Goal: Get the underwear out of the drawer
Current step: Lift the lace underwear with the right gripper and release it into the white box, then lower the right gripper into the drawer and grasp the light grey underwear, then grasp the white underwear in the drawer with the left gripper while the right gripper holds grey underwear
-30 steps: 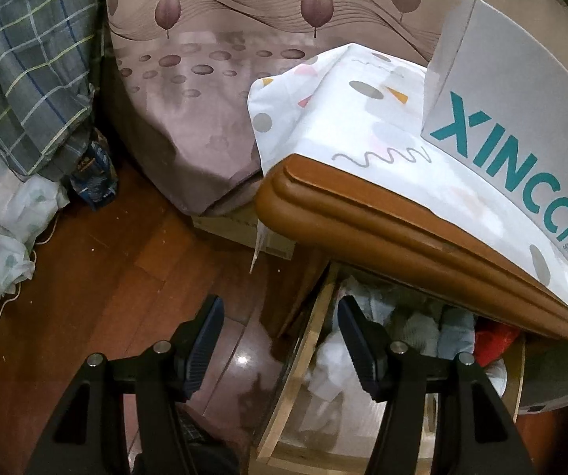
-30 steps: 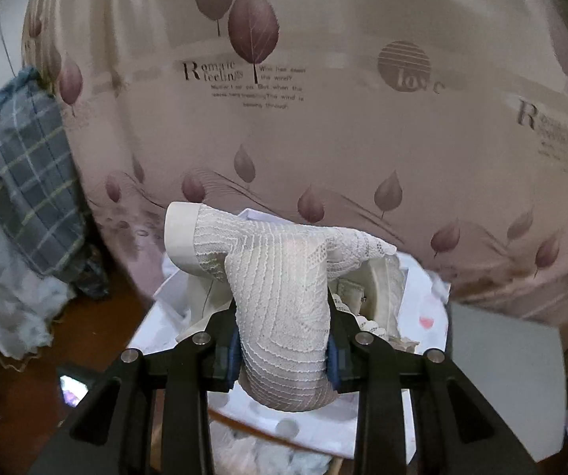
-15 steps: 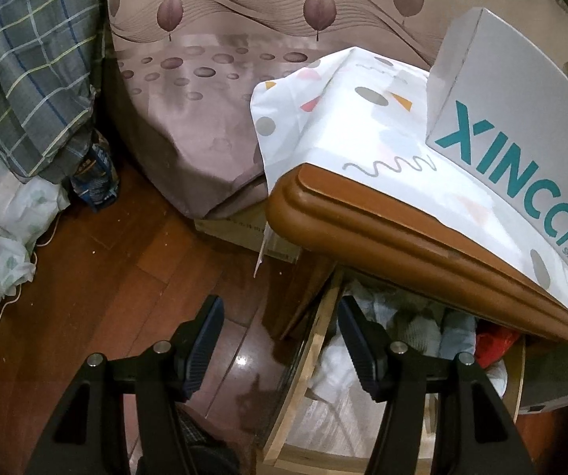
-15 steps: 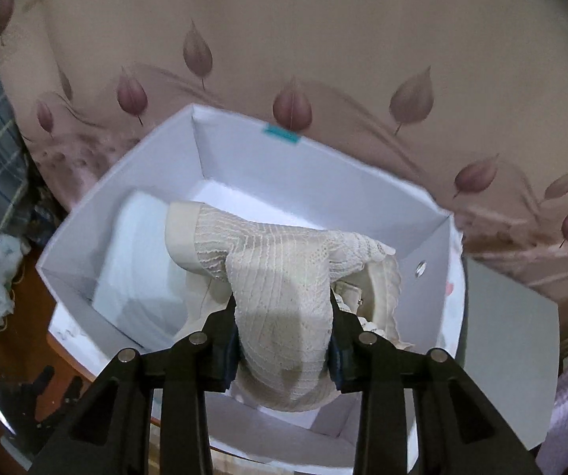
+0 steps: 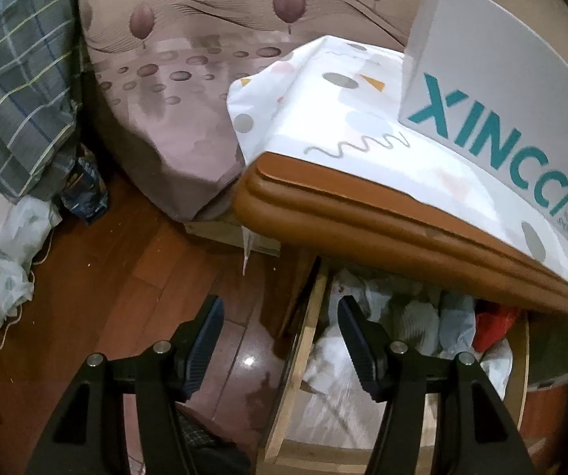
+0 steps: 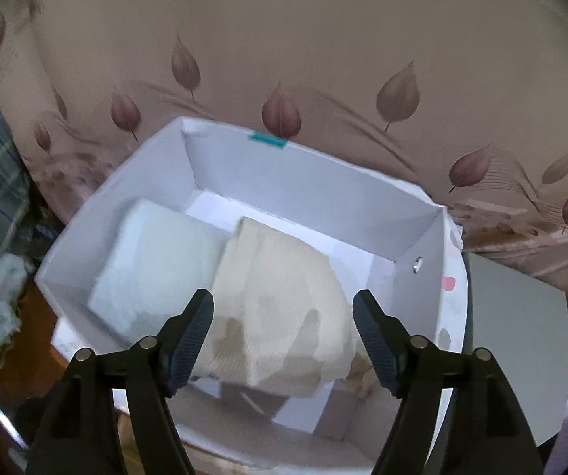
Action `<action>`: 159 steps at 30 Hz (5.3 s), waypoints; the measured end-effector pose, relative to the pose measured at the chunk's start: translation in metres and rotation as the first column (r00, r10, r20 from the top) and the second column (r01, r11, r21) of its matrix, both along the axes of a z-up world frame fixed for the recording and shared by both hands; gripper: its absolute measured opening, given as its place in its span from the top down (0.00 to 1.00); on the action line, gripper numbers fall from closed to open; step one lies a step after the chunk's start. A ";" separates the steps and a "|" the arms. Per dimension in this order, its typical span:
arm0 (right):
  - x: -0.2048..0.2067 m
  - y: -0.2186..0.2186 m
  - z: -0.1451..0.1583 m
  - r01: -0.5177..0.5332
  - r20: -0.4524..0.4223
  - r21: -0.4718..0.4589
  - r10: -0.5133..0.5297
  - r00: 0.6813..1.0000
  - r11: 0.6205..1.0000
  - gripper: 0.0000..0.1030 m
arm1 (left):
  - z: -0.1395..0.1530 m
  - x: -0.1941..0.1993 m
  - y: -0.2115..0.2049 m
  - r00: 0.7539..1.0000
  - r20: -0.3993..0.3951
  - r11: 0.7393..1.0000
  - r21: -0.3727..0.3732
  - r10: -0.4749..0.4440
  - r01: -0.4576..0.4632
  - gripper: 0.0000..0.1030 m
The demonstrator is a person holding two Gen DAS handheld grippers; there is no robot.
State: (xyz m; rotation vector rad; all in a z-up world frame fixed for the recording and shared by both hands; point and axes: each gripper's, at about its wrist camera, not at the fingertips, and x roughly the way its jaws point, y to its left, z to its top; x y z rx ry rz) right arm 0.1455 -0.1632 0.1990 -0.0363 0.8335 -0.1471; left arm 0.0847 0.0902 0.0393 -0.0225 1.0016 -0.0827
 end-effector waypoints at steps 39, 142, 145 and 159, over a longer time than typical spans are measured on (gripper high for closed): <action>-0.112 -0.013 -0.295 -0.367 -0.462 -0.174 0.253 0.850 0.914 0.41 | -0.036 -0.007 -0.036 0.972 -0.143 0.974 0.102 -0.186 0.202 0.40; -0.172 -0.059 -0.263 0.060 -0.121 0.445 -0.007 0.993 0.894 0.48 | -0.144 0.002 -0.126 0.795 -0.451 0.785 0.274 -0.406 0.556 0.41; -0.173 -0.058 -0.263 0.055 -0.119 0.449 -0.001 0.993 0.892 0.48 | -0.148 0.007 -0.125 0.804 -0.450 0.780 0.304 -0.388 0.547 0.60; -0.174 -0.055 -0.259 0.051 -0.121 0.450 0.005 0.993 0.892 0.48 | -0.143 -0.007 -0.115 0.760 -0.475 0.776 0.221 -0.444 0.591 0.79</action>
